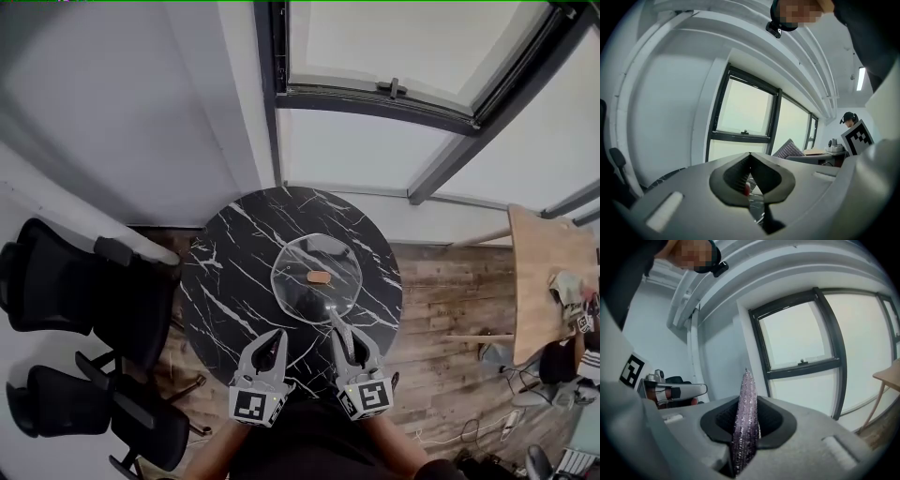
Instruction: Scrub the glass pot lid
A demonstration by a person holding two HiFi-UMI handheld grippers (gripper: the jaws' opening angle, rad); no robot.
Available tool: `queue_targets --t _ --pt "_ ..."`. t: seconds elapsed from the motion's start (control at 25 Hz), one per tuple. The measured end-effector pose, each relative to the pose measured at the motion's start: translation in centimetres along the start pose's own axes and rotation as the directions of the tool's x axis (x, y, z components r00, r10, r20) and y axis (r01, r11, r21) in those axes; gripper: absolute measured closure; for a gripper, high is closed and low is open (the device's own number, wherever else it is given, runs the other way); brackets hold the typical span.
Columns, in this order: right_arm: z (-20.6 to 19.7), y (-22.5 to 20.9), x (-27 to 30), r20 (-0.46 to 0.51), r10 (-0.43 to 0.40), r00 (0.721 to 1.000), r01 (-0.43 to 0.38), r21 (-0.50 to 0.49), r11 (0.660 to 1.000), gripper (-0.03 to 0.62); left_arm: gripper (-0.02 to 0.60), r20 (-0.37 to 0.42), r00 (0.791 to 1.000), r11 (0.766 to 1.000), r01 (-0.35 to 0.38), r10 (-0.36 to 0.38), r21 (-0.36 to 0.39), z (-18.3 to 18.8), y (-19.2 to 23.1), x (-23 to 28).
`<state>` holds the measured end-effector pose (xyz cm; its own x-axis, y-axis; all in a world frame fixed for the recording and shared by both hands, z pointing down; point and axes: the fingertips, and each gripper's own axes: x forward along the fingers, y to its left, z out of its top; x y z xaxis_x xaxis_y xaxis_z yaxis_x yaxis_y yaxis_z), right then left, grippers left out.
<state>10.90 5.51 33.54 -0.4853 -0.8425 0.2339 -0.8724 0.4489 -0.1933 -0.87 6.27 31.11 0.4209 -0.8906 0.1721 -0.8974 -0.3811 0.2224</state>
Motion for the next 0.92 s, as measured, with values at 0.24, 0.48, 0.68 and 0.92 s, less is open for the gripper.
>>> queue_targets --t 0.24,0.48,0.68,0.92 --pt "0.2 0.1 -0.1 0.015 -0.019 1.0 0.019 -0.002 1.0 0.517 0.578 0.016 0.999 0.999 0.042 -0.042 0.011 0.5 -0.7 0.6" --pt "0.8 -0.4 -0.3 0.028 -0.026 0.999 0.026 0.011 1.0 0.517 0.578 0.058 0.998 1.0 0.019 -0.02 0.021 1.7 -0.6 1.1" --pt "0.9 -0.4 -0.5 0.031 -0.032 0.999 0.032 0.008 0.999 0.517 0.578 0.061 0.998 1.0 -0.007 0.006 0.006 1.8 -0.3 0.7" --pt "1.2 -0.3 -0.9 0.038 -0.042 0.998 0.042 0.004 0.999 0.517 0.578 0.064 0.998 1.0 0.006 -0.007 0.014 2.0 -0.5 0.6"
